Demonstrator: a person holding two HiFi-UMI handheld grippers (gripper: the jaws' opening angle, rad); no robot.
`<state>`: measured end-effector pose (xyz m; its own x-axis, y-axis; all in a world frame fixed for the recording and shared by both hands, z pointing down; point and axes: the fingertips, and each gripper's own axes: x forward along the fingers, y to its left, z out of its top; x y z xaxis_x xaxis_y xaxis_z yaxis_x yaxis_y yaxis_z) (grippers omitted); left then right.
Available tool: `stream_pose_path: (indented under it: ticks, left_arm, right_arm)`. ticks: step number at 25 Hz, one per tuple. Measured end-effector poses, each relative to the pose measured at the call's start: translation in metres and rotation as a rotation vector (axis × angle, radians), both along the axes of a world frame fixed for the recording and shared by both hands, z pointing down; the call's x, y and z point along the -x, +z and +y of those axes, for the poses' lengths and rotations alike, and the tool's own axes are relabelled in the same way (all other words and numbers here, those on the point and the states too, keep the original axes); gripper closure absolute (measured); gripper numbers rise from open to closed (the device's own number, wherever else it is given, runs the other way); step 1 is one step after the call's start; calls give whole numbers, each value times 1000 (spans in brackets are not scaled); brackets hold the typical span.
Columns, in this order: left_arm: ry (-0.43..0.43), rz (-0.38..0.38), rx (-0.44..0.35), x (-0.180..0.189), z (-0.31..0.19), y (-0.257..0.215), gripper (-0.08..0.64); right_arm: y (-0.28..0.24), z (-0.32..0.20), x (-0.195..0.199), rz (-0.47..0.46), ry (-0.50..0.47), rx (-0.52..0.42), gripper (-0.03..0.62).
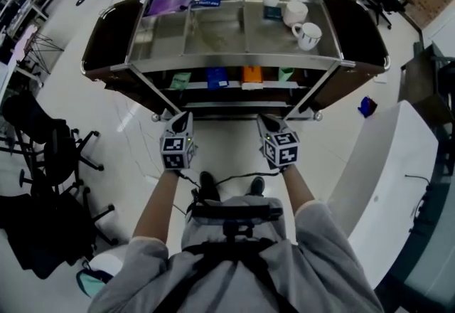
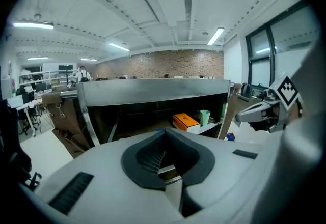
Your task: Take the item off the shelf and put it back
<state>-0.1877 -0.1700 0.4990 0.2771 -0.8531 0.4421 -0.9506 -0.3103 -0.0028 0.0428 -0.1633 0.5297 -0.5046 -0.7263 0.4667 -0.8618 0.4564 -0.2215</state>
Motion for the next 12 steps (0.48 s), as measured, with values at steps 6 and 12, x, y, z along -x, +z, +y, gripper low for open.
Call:
stream_pose_path:
  ticks: [6, 12]
  left_arm:
    - [-39, 46, 4, 18, 23, -5, 552]
    - [-27, 57, 12, 17, 25, -5, 552]
  right_arm:
    - [-16, 13, -26, -1, 66, -21, 583]
    - [-24, 20, -49, 9, 130, -47, 583]
